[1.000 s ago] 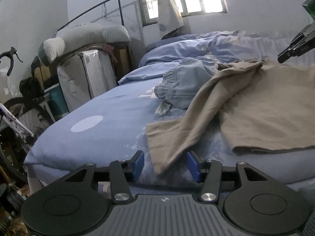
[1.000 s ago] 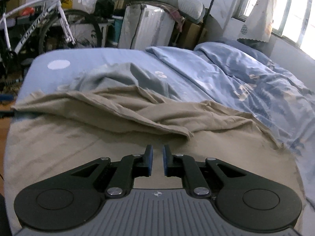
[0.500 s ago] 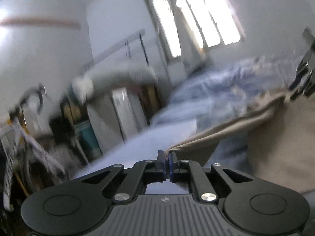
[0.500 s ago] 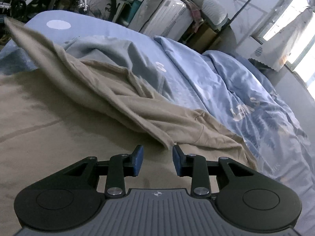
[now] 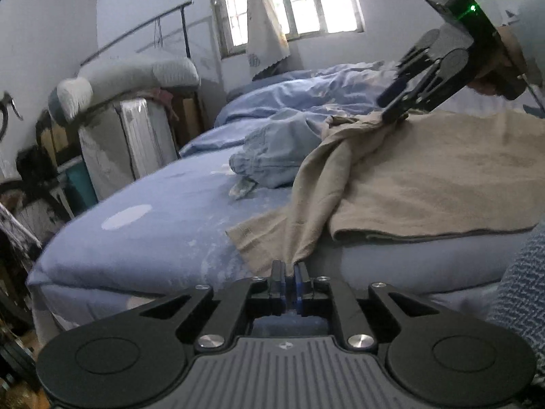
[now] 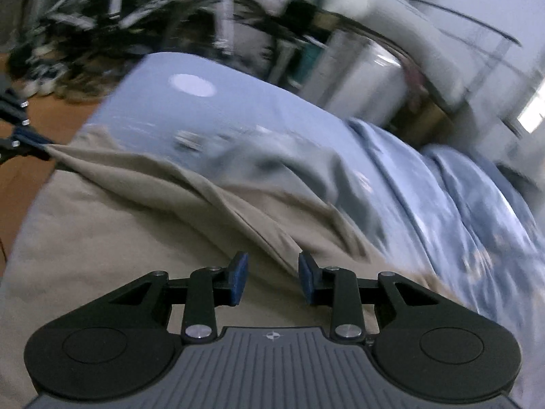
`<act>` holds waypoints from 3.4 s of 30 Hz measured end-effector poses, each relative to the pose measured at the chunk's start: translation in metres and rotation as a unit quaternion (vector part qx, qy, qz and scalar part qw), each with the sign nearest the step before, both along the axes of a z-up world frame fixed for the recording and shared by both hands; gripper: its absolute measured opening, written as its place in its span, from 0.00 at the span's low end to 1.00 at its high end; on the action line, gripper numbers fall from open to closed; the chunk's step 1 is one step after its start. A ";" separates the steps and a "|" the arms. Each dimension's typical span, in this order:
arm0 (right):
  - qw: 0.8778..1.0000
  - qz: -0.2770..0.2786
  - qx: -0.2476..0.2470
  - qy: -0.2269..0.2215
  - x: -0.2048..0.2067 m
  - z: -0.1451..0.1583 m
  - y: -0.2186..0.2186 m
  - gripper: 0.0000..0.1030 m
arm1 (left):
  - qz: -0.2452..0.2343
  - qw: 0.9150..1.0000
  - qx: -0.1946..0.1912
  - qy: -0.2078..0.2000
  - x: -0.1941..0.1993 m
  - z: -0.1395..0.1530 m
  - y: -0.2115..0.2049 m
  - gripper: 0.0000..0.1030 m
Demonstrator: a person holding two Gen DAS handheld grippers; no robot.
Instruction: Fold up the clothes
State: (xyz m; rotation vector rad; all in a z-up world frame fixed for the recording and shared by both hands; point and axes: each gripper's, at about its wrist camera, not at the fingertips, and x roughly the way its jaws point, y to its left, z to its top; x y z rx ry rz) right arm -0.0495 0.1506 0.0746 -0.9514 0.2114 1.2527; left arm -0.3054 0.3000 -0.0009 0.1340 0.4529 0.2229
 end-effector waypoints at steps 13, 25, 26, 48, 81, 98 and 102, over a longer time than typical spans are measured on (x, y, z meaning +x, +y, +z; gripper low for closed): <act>0.993 0.087 -0.068 -0.051 -0.024 -0.023 0.033 0.03 | 0.026 0.998 -0.045 -0.017 -0.019 0.009 0.016 0.37; 0.989 0.058 -0.133 -0.031 -0.037 -0.023 -0.031 0.03 | 0.019 0.998 -0.052 -0.020 -0.017 0.007 0.016 0.38; 0.990 0.051 -0.126 -0.020 -0.037 -0.021 -0.032 0.03 | 0.020 0.998 -0.056 -0.020 -0.016 0.007 0.017 0.38; 0.949 0.156 -0.102 0.253 -0.060 -0.039 0.145 0.04 | 0.136 0.962 -0.223 -0.075 -0.057 0.004 0.075 0.40; 0.972 -0.097 0.002 0.214 -0.065 0.038 -0.086 0.36 | -0.140 0.962 -0.230 -0.042 -0.003 0.032 -0.022 0.48; 0.945 -0.217 0.096 0.225 -0.075 0.063 -0.189 0.38 | -0.136 0.984 -0.114 0.006 0.007 0.021 -0.068 0.46; 0.941 -0.231 0.107 0.223 -0.078 0.067 -0.201 0.39 | -0.136 0.987 -0.087 0.008 0.007 0.017 -0.078 0.46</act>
